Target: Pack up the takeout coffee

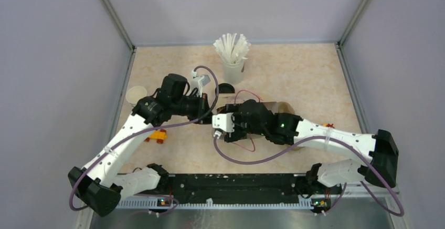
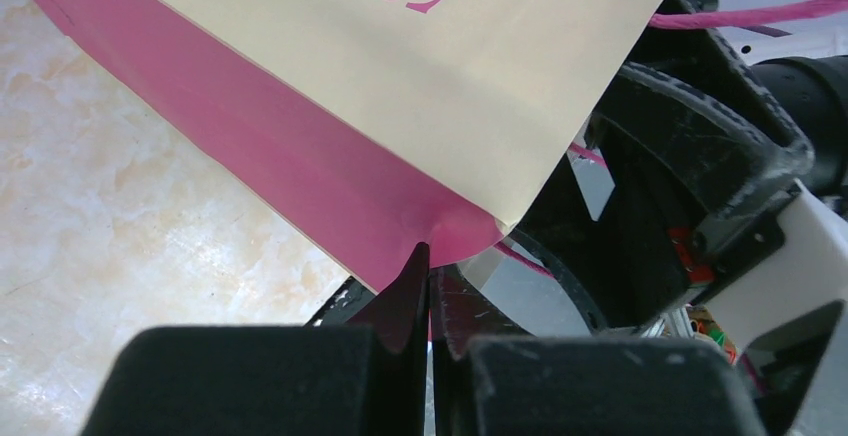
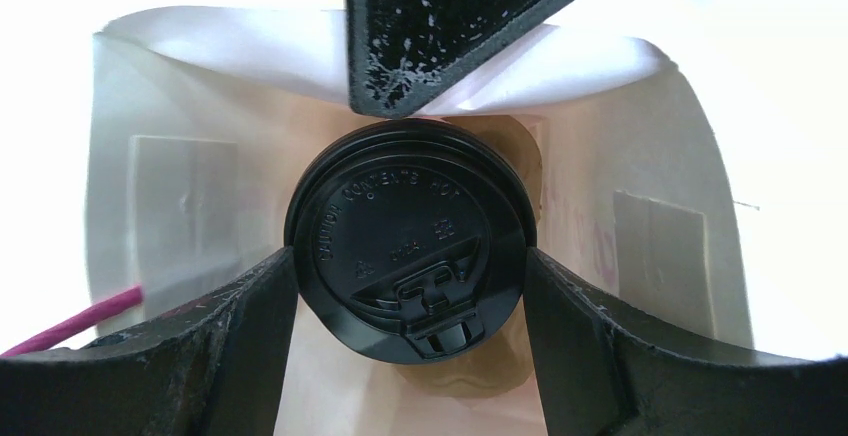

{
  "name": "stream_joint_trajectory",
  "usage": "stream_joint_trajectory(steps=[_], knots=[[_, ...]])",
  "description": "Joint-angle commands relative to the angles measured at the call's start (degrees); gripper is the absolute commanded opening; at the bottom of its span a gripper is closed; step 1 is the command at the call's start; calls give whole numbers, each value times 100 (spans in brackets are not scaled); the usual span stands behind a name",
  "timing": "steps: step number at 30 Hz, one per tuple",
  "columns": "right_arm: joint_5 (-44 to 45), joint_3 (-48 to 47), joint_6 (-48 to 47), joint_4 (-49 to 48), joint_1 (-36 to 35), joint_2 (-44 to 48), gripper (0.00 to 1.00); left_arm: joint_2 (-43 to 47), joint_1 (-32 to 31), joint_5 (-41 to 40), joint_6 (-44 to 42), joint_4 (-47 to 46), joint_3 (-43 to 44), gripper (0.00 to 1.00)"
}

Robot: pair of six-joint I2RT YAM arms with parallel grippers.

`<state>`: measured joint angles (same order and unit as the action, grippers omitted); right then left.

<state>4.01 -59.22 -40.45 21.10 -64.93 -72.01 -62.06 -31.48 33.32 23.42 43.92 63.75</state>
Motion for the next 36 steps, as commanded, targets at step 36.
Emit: stream_joint_trajectory(steps=[36], knots=[[1093, 672, -204, -755, 162, 806, 67, -117, -5, 68, -136, -114, 385, 2]])
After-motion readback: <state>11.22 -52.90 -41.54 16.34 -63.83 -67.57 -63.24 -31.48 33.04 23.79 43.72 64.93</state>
